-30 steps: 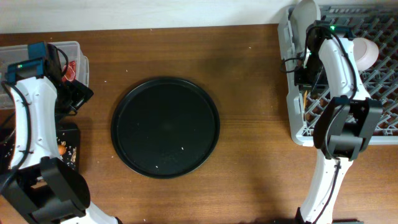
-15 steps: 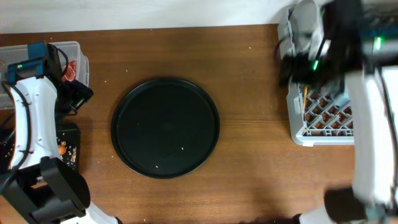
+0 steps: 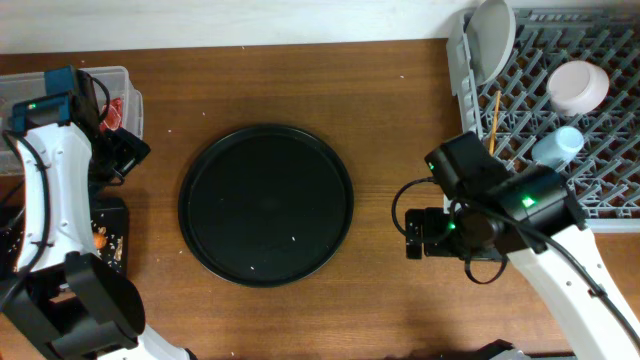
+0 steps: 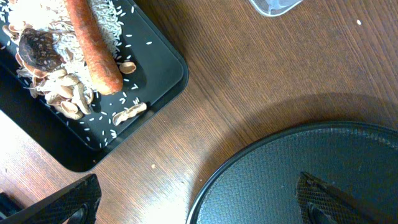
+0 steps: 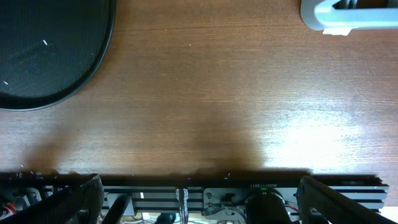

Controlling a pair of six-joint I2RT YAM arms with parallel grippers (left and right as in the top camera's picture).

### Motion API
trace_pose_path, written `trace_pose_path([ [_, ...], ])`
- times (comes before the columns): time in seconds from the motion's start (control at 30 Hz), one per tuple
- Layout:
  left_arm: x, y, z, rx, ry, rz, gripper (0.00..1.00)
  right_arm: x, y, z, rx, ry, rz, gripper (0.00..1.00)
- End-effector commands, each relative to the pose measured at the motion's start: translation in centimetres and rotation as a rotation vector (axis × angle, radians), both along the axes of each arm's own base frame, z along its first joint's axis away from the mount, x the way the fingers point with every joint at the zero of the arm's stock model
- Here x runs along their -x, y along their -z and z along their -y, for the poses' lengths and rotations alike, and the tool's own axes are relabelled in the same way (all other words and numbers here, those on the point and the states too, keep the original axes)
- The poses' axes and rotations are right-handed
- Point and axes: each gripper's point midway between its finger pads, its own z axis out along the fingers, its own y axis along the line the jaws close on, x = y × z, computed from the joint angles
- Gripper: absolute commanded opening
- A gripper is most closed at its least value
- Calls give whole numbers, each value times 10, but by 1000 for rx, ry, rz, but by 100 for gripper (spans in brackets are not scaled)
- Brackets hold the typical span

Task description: Sort waste into correct bins and load items into the dishwasher rack

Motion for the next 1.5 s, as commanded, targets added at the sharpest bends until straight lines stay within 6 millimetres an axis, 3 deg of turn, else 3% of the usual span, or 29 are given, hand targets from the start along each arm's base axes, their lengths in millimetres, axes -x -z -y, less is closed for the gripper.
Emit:
trace_pose_path([
  [0.0, 1, -5, -2, -9, -13, 14, 99, -1, 7, -4, 1, 0, -34, 98],
  [0.13, 1, -5, -2, -9, -13, 14, 99, -6, 8, -6, 4, -33, -14, 98],
  [0.23, 1, -5, -2, -9, -12, 14, 99, -48, -5, -36, -115, -246, 278, 98],
  [0.33, 1, -5, -2, -9, -13, 14, 99, -65, -11, -59, -231, -412, 572, 98],
  [0.6, 1, -5, -2, -9, -13, 14, 99, -54, 49, -6, -324, -278, 1032, 98],
  [0.8, 1, -5, -2, -9, -13, 14, 99, -43, 41, 18, -277, -241, 1429, 98],
  [0.93, 1, -5, -2, -9, -13, 14, 99, -45, 33, 44, -175, -126, 1487, 98],
  [1.07, 1, -5, -2, -9, -13, 14, 99, -48, 64, 63, -85, -34, 1369, 98],
  [1.2, 1, -5, -2, -9, -13, 14, 99, -49, 64, 79, 33, -47, 1376, 99],
  [1.47, 1, -5, -2, -9, -13, 14, 99, -49, 64, 79, 30, -48, 1378, 98],
])
